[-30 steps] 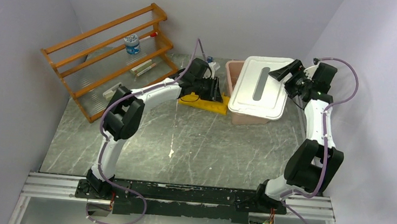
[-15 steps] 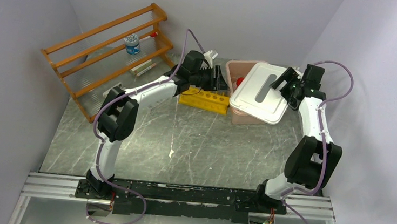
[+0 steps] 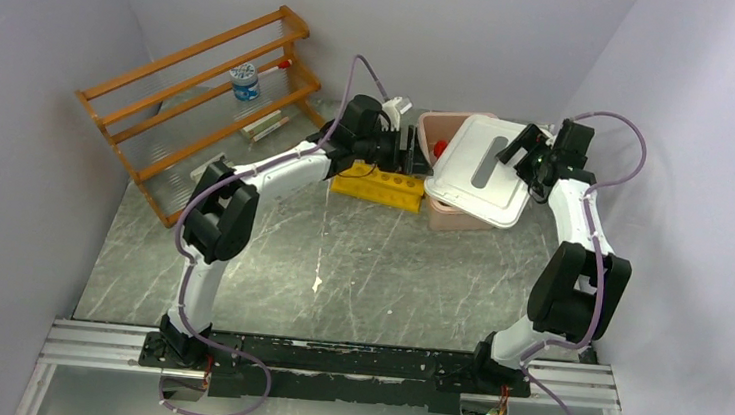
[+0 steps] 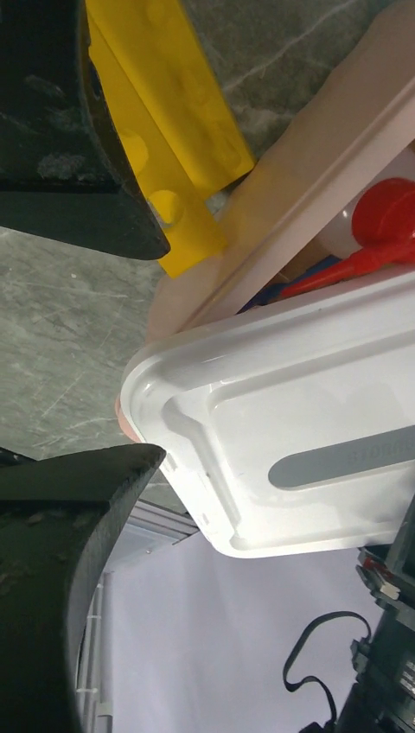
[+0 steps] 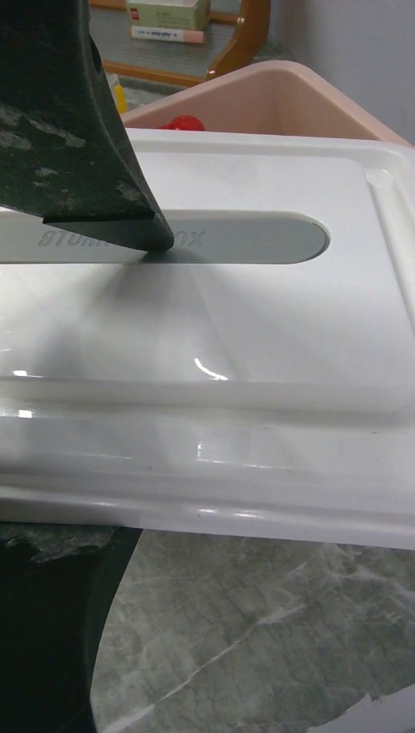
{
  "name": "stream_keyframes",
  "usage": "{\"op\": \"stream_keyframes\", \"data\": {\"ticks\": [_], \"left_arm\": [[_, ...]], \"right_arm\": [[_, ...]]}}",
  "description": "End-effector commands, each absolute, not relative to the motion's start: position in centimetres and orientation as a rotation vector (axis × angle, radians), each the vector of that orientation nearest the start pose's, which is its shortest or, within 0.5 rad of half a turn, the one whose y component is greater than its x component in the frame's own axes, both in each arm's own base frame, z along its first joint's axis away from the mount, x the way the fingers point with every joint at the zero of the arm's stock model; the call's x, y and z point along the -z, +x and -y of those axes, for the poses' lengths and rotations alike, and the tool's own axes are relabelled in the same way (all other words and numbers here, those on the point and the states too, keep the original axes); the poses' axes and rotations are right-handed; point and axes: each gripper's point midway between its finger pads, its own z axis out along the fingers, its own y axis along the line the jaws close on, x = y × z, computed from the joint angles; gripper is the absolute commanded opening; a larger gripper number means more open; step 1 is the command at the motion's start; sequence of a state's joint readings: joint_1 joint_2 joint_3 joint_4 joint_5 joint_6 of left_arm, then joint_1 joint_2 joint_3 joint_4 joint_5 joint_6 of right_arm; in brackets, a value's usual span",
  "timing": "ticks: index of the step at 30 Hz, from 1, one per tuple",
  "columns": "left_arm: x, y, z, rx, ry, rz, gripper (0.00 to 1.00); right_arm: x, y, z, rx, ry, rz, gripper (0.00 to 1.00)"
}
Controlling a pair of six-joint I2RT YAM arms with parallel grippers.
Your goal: Organize the chemistry lab equipment
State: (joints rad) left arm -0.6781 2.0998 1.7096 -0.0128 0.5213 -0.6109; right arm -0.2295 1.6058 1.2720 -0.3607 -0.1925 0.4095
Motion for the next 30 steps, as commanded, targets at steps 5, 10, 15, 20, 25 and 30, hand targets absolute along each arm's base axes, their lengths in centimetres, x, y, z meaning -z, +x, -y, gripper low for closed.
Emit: {"op": "stream_keyframes", "data": {"ticks": [5, 10, 15, 20, 25, 30], "left_arm": [[-16.4, 37.7, 47.1, 1.323, 0.581, -2.161, 0.81], [-14.1, 37.9, 47.5, 1.268, 0.583, -2.239, 0.73], [-11.9, 38.0, 46.9, 1.172, 0.573, -2.308, 0.6], [-10.5, 37.7, 46.6, 1.164, 0.569, -2.345, 0.52], [-9.6, 37.6, 46.4, 1.143, 0.564, -2.373, 0.47], [-9.3, 38.0, 46.4, 1.129, 0.548, -2.381, 0.44]], "right_arm": [[-15.6, 43.9, 6.9, -0.223, 0.621, -2.17, 0.95], [-15.7, 42.9, 8.3, -0.133, 0.703, -2.148, 0.97], [-15.0, 41.9, 9.6, -0.054, 0.811, -2.145, 0.97], [-14.6, 41.6, 8.5, -0.327, 0.887, -2.081, 0.98], [-16.8, 41.1, 7.9, -0.576, 0.874, -1.92, 0.97], [-18.6, 40.0, 8.6, -0.731, 0.859, -1.783, 0.97]]}}
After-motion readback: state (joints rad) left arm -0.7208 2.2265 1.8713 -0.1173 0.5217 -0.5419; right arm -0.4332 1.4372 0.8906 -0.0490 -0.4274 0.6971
